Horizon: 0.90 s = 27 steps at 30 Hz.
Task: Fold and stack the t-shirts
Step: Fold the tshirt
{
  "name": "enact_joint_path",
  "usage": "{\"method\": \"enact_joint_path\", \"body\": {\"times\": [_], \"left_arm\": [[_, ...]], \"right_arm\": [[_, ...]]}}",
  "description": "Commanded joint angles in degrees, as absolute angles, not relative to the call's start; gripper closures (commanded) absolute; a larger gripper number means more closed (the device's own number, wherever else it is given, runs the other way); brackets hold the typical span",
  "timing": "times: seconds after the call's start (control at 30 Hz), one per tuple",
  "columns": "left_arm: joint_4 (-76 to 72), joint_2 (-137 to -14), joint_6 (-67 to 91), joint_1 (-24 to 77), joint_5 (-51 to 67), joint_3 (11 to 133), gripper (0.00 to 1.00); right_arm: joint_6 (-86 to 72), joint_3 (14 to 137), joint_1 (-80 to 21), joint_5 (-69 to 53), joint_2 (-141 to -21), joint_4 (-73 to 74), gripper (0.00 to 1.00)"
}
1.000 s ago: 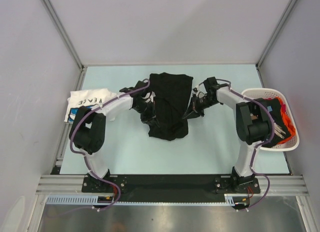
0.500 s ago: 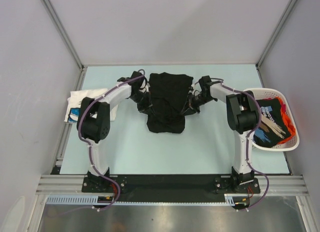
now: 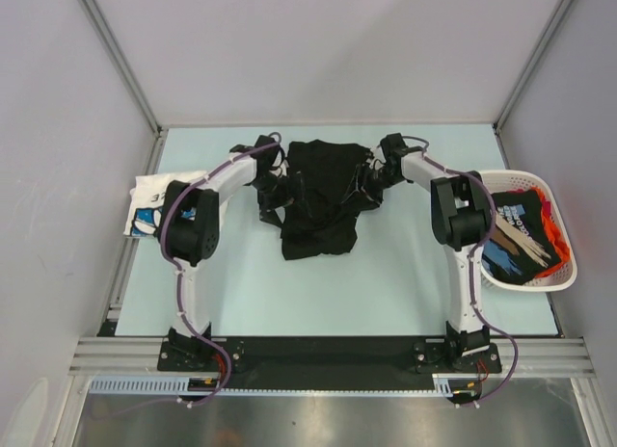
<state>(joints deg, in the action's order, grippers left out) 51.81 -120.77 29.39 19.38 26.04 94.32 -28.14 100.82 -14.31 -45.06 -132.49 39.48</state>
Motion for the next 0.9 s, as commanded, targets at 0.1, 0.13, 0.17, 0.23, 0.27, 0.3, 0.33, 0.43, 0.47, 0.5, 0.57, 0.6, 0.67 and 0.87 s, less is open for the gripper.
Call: {"method": "enact_joint_path", "body": {"times": [0.1, 0.13, 0.17, 0.23, 0.27, 0.3, 0.33, 0.43, 0.47, 0.5, 0.57, 0.6, 0.67, 0.87], "left_arm": [[51.24, -112.94, 26.63, 16.18, 23.82, 94.31, 0.00], [51.33, -111.63, 26.28, 16.00, 23.99, 93.87, 0.00], [51.33, -111.01, 25.50, 15.82, 24.26, 93.35, 0.00], [51.68, -109.26, 24.88, 15.73, 24.08, 92.90, 0.00], [51.68, -108.81, 23.92, 15.65, 24.78, 92.55, 0.02], [51.85, -108.55, 23.56, 15.64, 25.57, 92.11, 0.13], [51.94, -108.28, 23.12, 15.64, 26.53, 91.76, 0.71], [52.64, -107.93, 21.98, 16.17, 29.35, 89.74, 1.00], [53.08, -107.93, 21.19, 16.78, 29.27, 88.61, 1.00], [53.43, -107.84, 20.83, 17.05, 29.44, 87.98, 1.00], [53.70, -106.97, 20.39, 18.10, 29.36, 85.71, 1.00], [53.61, -106.44, 20.39, 18.54, 29.27, 84.82, 1.00], [53.79, -104.16, 20.39, 19.94, 29.09, 82.72, 1.00], [53.44, -101.78, 21.18, 23.64, 29.18, 78.67, 1.00]], "right_arm": [[-31.03, 93.00, -12.74, -29.01, -112.34, 29.89, 0.44], [-31.11, 91.42, -12.83, -28.83, -111.19, 29.88, 0.44], [-31.03, 90.80, -12.66, -29.70, -109.27, 29.80, 0.45], [-31.38, 89.65, -12.66, -30.58, -108.28, 30.32, 0.48], [-31.38, 88.60, -12.66, -32.07, -107.67, 30.93, 0.51], [-31.38, 87.98, -12.83, -32.69, -107.23, 30.68, 0.68], [-31.46, 87.37, -12.92, -33.39, -107.05, 29.98, 0.92], [-30.77, 86.49, -13.36, -34.71, -107.05, 31.90, 1.00], [-30.59, 86.31, -13.27, -34.72, -107.14, 32.25, 1.00], [-30.50, 85.53, -13.53, -34.72, -106.96, 32.17, 1.00], [-30.06, 85.34, -13.45, -35.59, -107.40, 32.43, 1.00], [-29.88, 85.43, -13.45, -35.86, -107.66, 32.61, 1.00], [-29.36, 85.69, -13.36, -36.91, -108.72, 33.31, 1.00], [-29.18, 85.43, -13.36, -38.14, -110.30, 33.05, 1.00]]}}
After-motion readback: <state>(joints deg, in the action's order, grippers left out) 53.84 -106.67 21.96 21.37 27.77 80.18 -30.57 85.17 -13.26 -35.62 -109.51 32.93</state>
